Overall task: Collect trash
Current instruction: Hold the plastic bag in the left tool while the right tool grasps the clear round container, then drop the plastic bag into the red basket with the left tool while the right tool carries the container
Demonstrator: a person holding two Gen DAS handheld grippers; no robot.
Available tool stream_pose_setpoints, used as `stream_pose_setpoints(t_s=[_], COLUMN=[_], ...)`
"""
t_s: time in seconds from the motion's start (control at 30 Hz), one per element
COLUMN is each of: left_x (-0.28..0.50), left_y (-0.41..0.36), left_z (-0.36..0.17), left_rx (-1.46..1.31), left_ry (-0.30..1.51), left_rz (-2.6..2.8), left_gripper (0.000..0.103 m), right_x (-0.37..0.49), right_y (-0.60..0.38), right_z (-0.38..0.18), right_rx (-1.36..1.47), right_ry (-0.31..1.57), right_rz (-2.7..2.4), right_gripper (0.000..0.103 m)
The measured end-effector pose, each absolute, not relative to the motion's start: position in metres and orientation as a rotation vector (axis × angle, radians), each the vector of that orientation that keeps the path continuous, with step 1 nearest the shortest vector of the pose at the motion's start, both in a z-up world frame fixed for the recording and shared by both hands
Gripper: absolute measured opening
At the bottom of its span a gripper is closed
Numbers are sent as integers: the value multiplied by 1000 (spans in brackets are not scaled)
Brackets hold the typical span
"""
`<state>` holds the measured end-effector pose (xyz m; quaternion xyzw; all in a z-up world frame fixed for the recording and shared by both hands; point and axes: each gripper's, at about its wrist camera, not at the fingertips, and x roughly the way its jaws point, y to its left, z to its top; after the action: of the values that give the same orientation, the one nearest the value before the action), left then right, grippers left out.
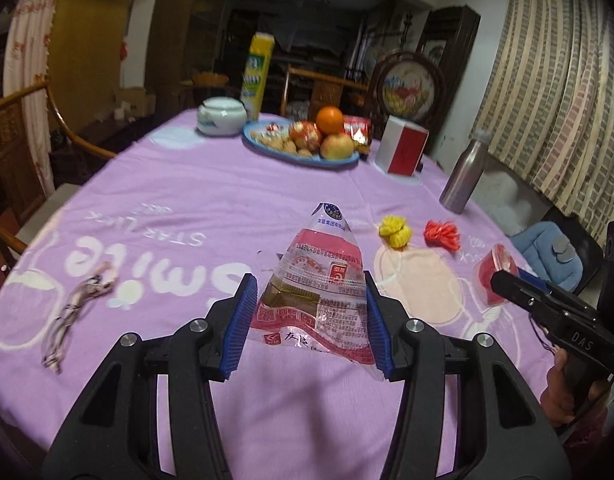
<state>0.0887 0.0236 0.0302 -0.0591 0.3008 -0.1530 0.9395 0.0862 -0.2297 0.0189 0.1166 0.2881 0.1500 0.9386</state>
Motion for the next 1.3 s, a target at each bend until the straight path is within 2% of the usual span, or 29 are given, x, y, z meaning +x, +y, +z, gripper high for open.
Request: stream_pose_setpoints(t_s=[0.53, 0.77, 1.0, 1.03, 1.1, 1.3], left_x=[-26, -66, -89, -91, -91, -98], left_y=[134, 213, 263, 267, 274, 283], left_z=[38, -6, -78, -84, -95, -88], left_rx=[-191, -254, -304, -316, -352, -349], left_ry=[534, 633, 823, 841, 879, 821], left_rz=[-83, 100, 200, 199, 202, 237], left_gripper=[51, 51, 53, 58, 76, 92], right_x=[17, 9, 9, 8, 6, 0], right_y=[-162, -118, -72, -67, -51, -20], right_z=[46, 45, 41, 40, 37, 32], right_rx=[190, 143, 92, 85, 62, 13], right_ry=[516, 553, 610, 617, 635, 672], right_rz=[506, 600, 683, 690, 712, 765], right_gripper=[56, 56, 56, 56, 56, 56])
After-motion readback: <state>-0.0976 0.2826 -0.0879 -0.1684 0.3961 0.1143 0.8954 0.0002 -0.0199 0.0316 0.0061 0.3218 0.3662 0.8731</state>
